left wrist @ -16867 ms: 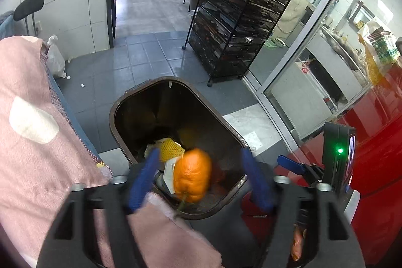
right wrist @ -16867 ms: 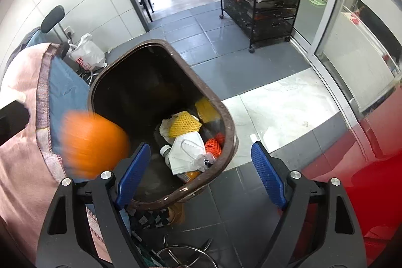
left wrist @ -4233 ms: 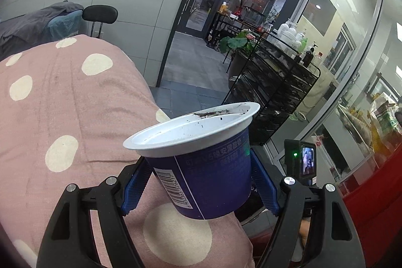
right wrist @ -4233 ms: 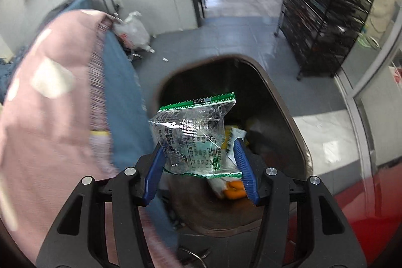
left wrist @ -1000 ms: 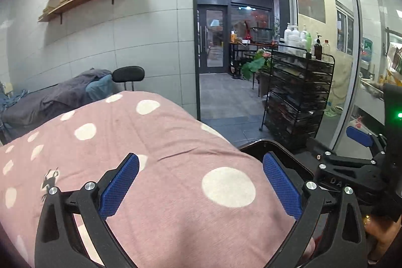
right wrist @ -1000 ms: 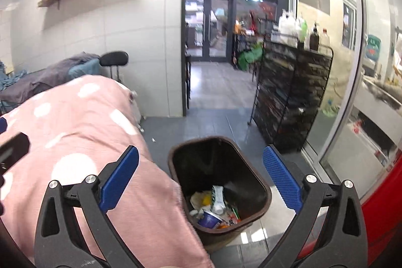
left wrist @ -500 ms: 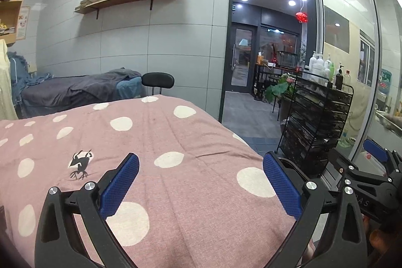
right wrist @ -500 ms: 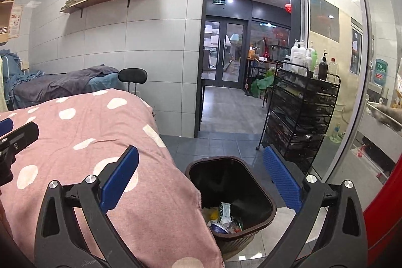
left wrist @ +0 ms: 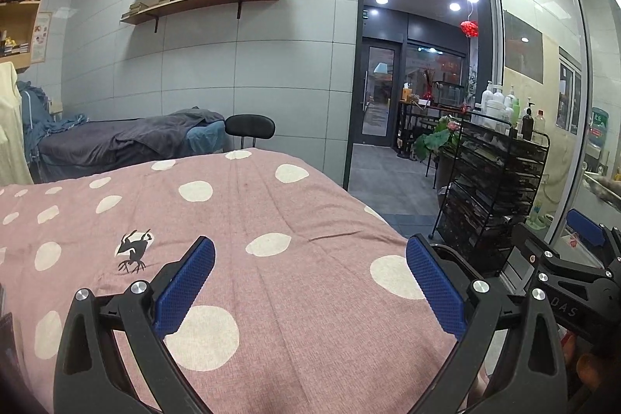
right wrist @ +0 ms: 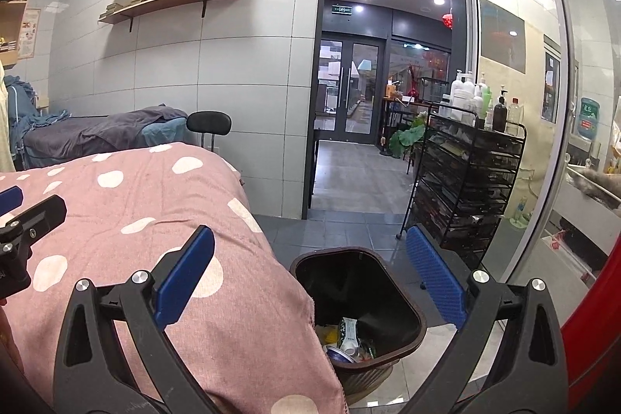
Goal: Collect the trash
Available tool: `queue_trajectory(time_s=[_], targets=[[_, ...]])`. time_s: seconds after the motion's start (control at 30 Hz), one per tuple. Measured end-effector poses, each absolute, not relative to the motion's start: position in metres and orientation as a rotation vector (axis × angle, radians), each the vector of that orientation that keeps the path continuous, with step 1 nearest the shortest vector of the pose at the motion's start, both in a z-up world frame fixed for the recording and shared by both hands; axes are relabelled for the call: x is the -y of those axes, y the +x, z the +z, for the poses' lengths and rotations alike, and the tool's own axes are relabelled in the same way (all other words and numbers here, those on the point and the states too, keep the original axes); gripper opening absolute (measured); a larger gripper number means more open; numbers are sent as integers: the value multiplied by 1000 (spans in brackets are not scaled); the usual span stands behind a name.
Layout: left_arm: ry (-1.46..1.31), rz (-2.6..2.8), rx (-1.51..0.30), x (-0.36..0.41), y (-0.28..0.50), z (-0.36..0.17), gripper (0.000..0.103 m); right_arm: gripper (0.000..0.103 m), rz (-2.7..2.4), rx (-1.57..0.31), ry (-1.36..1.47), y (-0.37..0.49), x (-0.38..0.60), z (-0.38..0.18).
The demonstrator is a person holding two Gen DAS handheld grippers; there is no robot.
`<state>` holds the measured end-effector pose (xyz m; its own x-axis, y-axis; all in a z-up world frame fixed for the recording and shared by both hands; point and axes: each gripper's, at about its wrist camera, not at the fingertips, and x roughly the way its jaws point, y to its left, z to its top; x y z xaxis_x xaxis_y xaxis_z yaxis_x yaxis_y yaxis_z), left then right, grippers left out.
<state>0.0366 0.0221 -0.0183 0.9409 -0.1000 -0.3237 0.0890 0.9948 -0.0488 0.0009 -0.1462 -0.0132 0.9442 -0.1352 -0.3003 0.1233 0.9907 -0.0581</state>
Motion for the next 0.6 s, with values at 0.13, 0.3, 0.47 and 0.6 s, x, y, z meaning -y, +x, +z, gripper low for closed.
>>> queue_trajectory(time_s=[0.13, 0.3, 0.47, 0.6], targets=[[-35, -98, -338, -23, 37, -19, 97, 97, -130, -307, -36, 1, 147, -12], [-40, -96, -332, -25, 35, -18, 97, 98, -130, -304, -38, 0, 146, -11], [-42, -97, -338, -26, 34, -17, 97, 98, -127, -305, -40, 0, 145, -12], [-40, -97, -340, -26, 35, -17, 97, 97, -125, -305, -39, 1, 145, -11]])
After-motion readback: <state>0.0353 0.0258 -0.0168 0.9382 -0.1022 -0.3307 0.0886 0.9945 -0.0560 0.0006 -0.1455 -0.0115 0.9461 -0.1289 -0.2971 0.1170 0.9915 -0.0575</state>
